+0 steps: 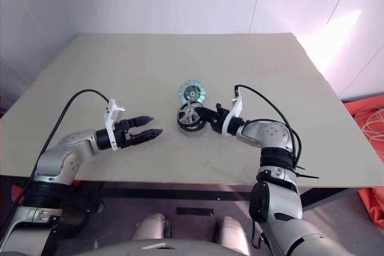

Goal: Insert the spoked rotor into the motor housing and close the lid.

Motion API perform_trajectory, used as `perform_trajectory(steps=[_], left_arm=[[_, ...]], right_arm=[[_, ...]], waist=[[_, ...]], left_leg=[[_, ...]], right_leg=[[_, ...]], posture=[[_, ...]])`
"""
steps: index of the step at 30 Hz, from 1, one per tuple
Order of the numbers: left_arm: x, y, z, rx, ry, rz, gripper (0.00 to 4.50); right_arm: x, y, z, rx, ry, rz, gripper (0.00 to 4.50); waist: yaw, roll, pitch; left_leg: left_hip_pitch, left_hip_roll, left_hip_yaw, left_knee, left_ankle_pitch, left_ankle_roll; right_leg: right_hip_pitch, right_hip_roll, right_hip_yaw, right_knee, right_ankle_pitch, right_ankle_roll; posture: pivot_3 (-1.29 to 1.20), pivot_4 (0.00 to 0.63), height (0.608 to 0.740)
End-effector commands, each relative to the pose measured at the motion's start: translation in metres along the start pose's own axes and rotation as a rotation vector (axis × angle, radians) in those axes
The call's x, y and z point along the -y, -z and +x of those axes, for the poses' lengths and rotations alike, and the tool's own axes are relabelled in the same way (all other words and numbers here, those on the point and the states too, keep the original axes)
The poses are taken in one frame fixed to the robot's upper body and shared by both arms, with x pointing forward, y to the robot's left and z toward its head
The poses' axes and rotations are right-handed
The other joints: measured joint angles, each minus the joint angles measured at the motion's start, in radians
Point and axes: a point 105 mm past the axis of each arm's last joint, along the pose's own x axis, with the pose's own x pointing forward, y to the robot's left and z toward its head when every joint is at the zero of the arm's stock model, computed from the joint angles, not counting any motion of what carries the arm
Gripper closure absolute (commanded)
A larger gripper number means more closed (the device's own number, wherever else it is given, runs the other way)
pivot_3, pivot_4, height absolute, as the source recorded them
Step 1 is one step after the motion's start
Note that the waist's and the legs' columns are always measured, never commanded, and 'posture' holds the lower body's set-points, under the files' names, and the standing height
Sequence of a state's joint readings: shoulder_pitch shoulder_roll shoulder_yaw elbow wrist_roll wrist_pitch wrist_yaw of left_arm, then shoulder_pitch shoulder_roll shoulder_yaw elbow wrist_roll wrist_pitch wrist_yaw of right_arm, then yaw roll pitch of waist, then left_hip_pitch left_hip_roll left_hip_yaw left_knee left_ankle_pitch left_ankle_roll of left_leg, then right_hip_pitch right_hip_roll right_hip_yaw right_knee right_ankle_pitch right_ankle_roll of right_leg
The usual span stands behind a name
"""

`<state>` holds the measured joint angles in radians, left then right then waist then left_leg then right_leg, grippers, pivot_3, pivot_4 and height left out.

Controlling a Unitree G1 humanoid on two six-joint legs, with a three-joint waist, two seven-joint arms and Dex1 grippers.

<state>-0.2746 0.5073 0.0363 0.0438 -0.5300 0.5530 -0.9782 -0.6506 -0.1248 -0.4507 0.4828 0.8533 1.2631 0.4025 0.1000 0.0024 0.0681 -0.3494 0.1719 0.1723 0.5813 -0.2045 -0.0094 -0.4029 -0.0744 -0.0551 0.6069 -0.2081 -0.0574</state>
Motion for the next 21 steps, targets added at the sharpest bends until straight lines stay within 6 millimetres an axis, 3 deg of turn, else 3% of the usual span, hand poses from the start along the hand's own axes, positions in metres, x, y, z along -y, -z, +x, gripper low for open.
perform_trajectory(steps=[1,21], left_arm=[[0.0008,-0.0133,-0.0020,0.032,0.002,0.048,0.00],[0.0012,-0.0135,-0.0017,0.034,0.000,0.049,0.00]], right_arm=[[-0.0152,-0.0049,-0.0015,0.017,-0.054,-0.037,4.11],[-0.0091,0.0014,0.0036,0.009,-0.035,-0.027,4.11]], waist=[[0.000,0.000,0.000],[-0.001,0.000,0.000]], left_leg=[[0.000,0.000,0.000,0.000,0.000,0.000],[0.000,0.000,0.000,0.000,0.000,0.000]], right_leg=[[0.000,0.000,0.000,0.000,0.000,0.000],[0.000,0.000,0.000,0.000,0.000,0.000]], posture=[[0.00,0.000,0.740],[0.00,0.000,0.740]])
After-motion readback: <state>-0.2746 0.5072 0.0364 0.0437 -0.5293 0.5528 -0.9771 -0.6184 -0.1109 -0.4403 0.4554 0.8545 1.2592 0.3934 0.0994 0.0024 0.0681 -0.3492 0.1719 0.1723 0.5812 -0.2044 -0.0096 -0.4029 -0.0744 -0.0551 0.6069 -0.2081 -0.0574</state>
